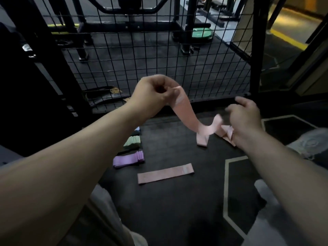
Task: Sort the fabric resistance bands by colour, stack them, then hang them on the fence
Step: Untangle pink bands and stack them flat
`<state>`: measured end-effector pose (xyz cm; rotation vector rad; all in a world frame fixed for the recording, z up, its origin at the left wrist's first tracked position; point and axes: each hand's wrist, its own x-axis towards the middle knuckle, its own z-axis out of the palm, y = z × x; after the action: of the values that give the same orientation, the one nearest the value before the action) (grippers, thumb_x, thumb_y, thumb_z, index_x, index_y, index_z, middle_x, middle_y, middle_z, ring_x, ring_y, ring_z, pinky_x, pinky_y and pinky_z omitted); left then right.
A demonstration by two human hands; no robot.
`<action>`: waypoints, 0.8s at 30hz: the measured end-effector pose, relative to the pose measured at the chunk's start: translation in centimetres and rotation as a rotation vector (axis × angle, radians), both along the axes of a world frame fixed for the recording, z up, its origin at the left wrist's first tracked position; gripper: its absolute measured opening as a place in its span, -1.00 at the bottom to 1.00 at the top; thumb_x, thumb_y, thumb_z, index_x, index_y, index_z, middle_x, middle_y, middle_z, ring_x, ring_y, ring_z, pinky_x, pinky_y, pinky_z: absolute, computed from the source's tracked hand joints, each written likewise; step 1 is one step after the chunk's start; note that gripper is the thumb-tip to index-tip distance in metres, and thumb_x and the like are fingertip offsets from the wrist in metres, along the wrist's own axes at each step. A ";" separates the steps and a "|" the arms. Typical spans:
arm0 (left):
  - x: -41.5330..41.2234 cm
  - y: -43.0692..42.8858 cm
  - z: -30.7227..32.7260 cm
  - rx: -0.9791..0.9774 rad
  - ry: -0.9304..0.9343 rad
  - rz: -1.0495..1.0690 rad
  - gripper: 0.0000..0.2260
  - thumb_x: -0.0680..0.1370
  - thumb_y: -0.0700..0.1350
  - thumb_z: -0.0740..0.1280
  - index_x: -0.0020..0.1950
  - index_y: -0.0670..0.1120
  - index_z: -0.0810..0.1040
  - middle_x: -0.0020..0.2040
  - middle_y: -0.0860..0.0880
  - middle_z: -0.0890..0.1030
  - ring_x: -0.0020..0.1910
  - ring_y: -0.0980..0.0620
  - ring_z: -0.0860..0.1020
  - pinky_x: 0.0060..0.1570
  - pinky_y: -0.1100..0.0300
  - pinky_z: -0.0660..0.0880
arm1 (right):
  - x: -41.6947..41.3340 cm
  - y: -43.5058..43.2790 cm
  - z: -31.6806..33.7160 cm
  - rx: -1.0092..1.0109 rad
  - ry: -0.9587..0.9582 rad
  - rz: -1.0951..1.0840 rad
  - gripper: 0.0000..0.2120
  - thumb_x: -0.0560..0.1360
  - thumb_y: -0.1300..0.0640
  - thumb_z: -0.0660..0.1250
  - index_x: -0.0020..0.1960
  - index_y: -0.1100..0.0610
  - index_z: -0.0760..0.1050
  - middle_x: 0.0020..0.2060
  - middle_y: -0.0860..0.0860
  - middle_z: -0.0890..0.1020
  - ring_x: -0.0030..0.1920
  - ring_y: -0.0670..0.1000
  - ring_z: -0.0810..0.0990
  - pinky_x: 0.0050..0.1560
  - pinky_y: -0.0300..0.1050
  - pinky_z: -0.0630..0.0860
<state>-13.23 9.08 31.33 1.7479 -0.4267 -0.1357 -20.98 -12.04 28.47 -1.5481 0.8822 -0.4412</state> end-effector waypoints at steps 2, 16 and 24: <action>-0.1 -0.1 -0.3 0.054 -0.033 -0.083 -0.95 0.51 -0.22 0.47 -0.05 -0.16 0.66 -0.07 -0.25 0.67 -0.12 -0.09 0.66 -0.01 -0.01 0.64 | 0.0 0.9 -0.3 -0.168 0.012 0.199 -0.51 0.48 0.24 0.37 0.35 -0.07 0.42 0.30 -0.04 0.46 0.24 -0.03 0.47 0.24 0.00 0.49; 0.0 0.1 -0.7 -0.105 0.431 -0.263 -0.71 0.45 -0.28 0.43 0.16 -0.18 0.55 -0.07 -0.12 0.62 -0.13 -0.04 0.57 -0.11 0.10 0.49 | 1.3 5.4 1.1 -0.493 -0.098 0.767 -0.88 0.52 0.08 0.42 -0.09 0.12 0.56 -0.22 0.08 0.69 -0.21 0.04 0.67 -0.13 0.07 0.62; -1.2 -0.6 -1.3 -0.040 0.489 -0.471 -0.89 0.58 -0.31 0.30 0.05 -0.29 0.60 -0.12 -0.17 0.68 -0.13 -0.08 0.65 -0.09 0.12 0.52 | 0.5 4.5 3.6 -0.194 -0.225 0.622 -0.79 0.56 0.08 0.39 -0.04 0.24 0.58 -0.29 0.11 0.60 -0.35 -0.06 0.53 -0.38 -0.24 0.49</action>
<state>-14.43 8.52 30.07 1.4829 -0.4653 -0.8646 -20.45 -7.54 32.04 -1.8105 0.1611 -0.2414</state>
